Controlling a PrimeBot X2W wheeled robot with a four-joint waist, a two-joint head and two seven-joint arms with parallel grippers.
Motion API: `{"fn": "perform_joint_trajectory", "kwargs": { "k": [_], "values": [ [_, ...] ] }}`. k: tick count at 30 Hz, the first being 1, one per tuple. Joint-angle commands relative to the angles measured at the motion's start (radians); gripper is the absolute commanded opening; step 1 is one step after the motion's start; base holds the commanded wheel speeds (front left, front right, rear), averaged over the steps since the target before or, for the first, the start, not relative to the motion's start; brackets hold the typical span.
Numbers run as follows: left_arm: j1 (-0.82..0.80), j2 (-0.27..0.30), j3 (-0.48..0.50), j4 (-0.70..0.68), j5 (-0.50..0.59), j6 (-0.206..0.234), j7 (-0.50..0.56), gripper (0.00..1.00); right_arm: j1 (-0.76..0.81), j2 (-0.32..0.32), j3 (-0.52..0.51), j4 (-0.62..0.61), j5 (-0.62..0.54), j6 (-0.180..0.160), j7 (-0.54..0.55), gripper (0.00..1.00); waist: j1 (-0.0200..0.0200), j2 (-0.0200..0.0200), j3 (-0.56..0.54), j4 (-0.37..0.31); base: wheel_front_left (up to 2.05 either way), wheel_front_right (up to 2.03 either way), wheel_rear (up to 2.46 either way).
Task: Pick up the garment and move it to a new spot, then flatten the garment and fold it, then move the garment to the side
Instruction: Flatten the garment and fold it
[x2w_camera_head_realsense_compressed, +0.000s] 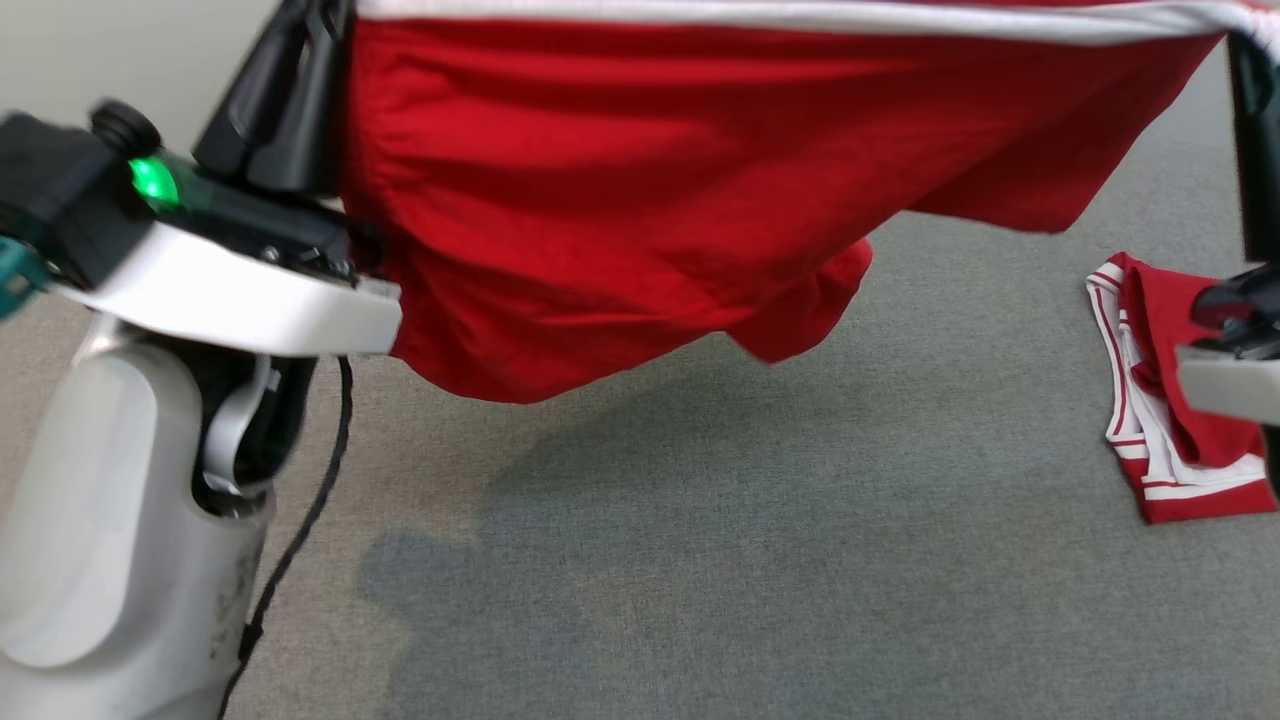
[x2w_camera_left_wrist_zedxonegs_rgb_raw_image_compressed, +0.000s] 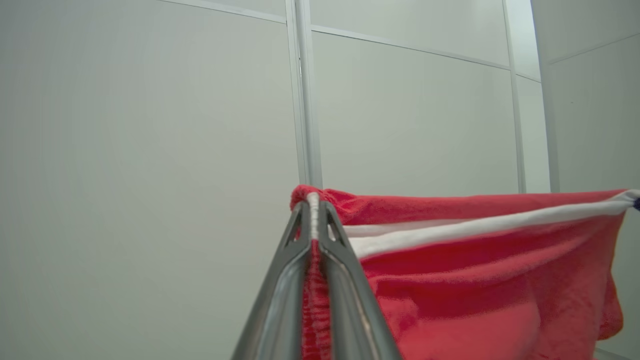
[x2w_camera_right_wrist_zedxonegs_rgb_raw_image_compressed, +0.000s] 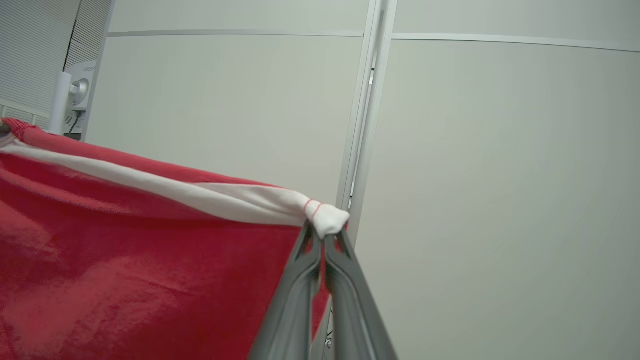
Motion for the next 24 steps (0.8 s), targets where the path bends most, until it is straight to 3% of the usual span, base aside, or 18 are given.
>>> {"fn": "perform_joint_trajectory", "kwargs": {
  "k": [1, 14, 19, 24],
  "values": [
    [-0.027, 0.007, 0.01, 0.005, -0.008, -0.003, 0.009, 0.0, -0.017, -0.008, -0.011, 0.002, 0.014, 0.0, 0.008, 0.0, 0.0, -0.0001, 0.0, 0.001, 0.0, 0.0, 0.0],
    [-0.275, -0.016, -0.011, 0.192, -0.059, -0.072, 0.008, 0.0, -0.253, -0.041, 0.041, 0.154, 0.126, 0.0, -0.004, 0.0, 0.0, -0.0001, 0.131, -0.002, 0.0, 0.0, 0.0],
    [-0.458, -0.028, -0.031, 0.376, -0.035, -0.103, -0.097, 0.0, -0.466, -0.049, 0.121, 0.31, 0.166, 0.0, -0.05, 0.0, 0.0, -0.0001, 0.208, -0.007, 0.0, 0.0, 0.0],
    [-0.639, -0.053, -0.065, 0.61, -0.041, -0.12, -0.192, 0.0, -0.678, -0.006, 0.214, 0.525, 0.215, 0.0, -0.111, 0.0, 0.0, -0.0001, 0.263, -0.008, 0.0, 0.0, 0.0]
  ]
}}
